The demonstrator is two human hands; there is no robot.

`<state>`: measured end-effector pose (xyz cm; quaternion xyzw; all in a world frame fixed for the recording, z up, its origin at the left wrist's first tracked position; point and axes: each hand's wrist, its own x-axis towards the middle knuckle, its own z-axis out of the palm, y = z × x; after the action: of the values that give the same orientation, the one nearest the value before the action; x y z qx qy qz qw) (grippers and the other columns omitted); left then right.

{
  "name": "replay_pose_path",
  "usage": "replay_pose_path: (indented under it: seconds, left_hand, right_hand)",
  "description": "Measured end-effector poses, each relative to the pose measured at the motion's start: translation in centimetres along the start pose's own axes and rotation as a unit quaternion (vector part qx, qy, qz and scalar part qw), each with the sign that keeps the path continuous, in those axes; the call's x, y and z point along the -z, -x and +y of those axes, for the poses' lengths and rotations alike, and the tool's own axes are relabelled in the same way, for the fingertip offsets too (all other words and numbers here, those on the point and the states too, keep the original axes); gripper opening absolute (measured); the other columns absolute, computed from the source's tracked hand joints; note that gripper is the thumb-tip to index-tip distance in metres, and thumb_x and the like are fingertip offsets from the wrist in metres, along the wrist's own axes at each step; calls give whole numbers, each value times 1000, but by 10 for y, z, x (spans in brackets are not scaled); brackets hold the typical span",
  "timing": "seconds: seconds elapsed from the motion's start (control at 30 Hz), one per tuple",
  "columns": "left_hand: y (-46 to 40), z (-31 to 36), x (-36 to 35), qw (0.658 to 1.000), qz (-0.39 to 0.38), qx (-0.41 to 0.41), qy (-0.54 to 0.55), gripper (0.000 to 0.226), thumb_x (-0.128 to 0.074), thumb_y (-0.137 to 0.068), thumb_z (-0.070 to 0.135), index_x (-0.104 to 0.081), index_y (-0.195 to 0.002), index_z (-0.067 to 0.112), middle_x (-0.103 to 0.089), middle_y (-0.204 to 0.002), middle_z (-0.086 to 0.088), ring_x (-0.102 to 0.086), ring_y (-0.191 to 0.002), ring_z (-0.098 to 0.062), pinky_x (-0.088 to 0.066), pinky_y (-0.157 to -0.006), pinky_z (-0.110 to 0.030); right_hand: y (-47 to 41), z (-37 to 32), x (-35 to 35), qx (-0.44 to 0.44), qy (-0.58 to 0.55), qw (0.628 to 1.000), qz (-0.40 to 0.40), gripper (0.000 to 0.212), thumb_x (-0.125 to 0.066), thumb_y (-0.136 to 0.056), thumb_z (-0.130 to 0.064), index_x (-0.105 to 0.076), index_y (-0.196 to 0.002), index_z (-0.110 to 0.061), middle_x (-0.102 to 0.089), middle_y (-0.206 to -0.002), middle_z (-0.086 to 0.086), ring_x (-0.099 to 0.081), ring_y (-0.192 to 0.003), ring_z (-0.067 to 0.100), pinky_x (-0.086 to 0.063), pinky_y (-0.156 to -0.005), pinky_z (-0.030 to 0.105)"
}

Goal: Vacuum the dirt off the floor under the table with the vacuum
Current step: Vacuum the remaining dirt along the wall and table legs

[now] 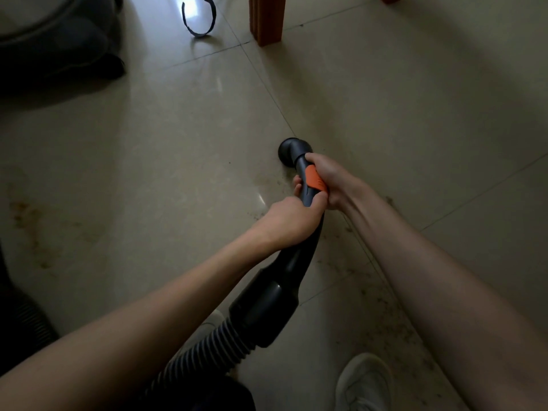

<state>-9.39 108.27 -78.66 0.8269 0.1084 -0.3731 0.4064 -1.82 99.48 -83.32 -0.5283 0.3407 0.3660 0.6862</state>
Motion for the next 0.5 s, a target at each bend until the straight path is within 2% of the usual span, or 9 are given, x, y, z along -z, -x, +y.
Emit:
replay_pose_path:
  seconds: [0.07, 0.17, 0.3, 0.5]
  left_hand:
    - [0, -1, 1, 1000, 5, 3, -1, 57, -31, -95, 54, -60, -104, 6, -48, -70, -4, -53, -60, -19, -31, -47, -24]
    - [-2, 0, 2, 1000, 5, -2, -6, 50, -32, -95, 55, -55, -90, 10, -53, -72, -5, -54, -59, -18, -33, -48, -24]
    - [-7, 7, 0, 1000, -7, -15, -6, 50, -32, -95, 54, -53, -86, 10, -51, -67, -3, -51, -55, -16, -37, -49, -23]
    - [-6, 4, 9, 1000, 9, -13, 0, 52, -32, -95, 54, -56, -95, 9, -50, -68, -3, -50, -57, -16, -34, -49, -24]
  right_hand:
    - [-1, 0, -2, -4, 8, 1000, -4, 31, -35, -101, -31, -41, -87, -3, -45, -60, 7, -44, -51, 14, -41, -35, 17]
    - [-4, -2, 0, 7, 4, 1000, 6, 30, -34, -101, -30, -41, -87, -4, -44, -63, 8, -45, -49, 14, -40, -34, 16]
    - [-8, -10, 9, 10, -21, 1000, 17, 33, -35, -100, -31, -42, -87, -2, -45, -64, 8, -47, -31, 13, -39, -34, 16]
    - [-13, -15, -3, 17, -9, 1000, 8, 29, -34, -100, -28, -41, -90, -2, -44, -64, 8, -46, -39, 14, -40, -35, 16]
